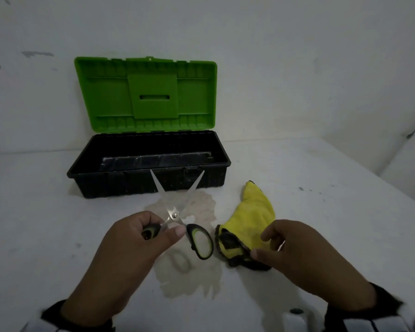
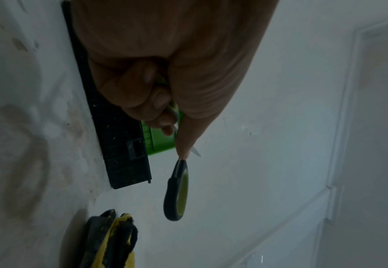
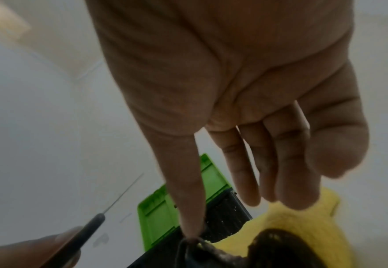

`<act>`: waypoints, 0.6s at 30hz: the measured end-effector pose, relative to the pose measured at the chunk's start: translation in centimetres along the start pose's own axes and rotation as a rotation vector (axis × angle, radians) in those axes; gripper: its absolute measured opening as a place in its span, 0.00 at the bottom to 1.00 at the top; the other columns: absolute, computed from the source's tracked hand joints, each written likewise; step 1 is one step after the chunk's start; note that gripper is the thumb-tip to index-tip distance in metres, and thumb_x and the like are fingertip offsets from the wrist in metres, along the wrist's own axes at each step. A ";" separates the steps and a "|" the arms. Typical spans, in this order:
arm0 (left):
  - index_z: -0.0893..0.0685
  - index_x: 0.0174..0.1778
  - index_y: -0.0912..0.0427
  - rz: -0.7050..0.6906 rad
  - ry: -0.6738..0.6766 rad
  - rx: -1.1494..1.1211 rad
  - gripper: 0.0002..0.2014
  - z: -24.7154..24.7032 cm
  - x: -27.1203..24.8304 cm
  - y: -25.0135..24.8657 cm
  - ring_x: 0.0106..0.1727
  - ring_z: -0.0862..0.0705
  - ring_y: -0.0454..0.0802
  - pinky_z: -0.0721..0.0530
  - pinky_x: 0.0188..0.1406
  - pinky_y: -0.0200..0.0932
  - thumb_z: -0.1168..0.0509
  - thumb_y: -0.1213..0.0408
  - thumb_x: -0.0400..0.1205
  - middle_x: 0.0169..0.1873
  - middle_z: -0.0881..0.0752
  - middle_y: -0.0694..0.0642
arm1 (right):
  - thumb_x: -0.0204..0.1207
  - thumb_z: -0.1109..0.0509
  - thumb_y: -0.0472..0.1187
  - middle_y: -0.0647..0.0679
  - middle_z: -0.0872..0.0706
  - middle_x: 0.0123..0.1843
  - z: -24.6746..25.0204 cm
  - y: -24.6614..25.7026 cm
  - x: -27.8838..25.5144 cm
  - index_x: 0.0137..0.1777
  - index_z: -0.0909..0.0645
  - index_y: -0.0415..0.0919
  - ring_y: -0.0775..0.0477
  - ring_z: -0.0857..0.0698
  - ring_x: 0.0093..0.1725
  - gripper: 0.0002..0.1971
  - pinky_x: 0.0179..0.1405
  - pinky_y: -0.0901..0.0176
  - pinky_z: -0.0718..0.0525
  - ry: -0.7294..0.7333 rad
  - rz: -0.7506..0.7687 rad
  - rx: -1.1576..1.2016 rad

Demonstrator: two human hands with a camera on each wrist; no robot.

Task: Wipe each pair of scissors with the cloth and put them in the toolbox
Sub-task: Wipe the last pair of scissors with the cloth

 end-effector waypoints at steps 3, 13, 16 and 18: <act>0.15 0.31 0.57 -0.017 -0.017 -0.001 0.13 -0.1 0.0 -0.1 0.16 0.29 0.39 0.30 0.23 0.40 0.23 0.52 0.69 0.16 0.23 0.47 | 0.66 0.19 0.58 0.58 0.16 0.48 -0.8 -0.3 0.1 0.51 0.20 0.55 0.59 0.17 0.46 0.18 0.43 0.65 0.20 0.087 -0.003 -0.169; 0.17 0.30 0.57 -0.086 -0.026 0.051 0.17 0.3 -0.6 -0.8 0.17 0.32 0.40 0.31 0.22 0.40 0.23 0.48 0.68 0.17 0.25 0.48 | 0.79 0.35 0.41 0.52 0.13 0.42 -0.8 0.3 2.0 0.45 0.14 0.45 0.52 0.15 0.39 0.08 0.33 0.63 0.20 0.063 0.017 -0.399; 0.16 0.30 0.57 -0.119 -0.066 0.104 0.17 0.8 -0.6 -1.1 0.19 0.29 0.39 0.29 0.24 0.38 0.23 0.47 0.68 0.20 0.22 0.51 | 0.73 0.28 0.41 0.52 0.12 0.33 1.5 1.6 1.7 0.34 0.15 0.46 0.57 0.17 0.32 0.07 0.33 0.64 0.20 -0.136 0.081 -0.127; 0.16 0.30 0.56 -0.139 -0.088 0.156 0.17 1.1 -0.7 -1.4 0.21 0.28 0.39 0.29 0.23 0.33 0.23 0.46 0.68 0.22 0.21 0.54 | 0.73 0.27 0.38 0.52 0.11 0.34 3.1 2.1 1.3 0.32 0.16 0.45 0.59 0.17 0.34 0.08 0.30 0.71 0.25 -0.276 0.133 0.108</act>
Point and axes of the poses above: each hand's wrist, its own x-axis towards the middle knuckle, its own z-axis out of the back of the hand, y = z × x, the point moved 7 cm from there along x, towards the middle knuckle
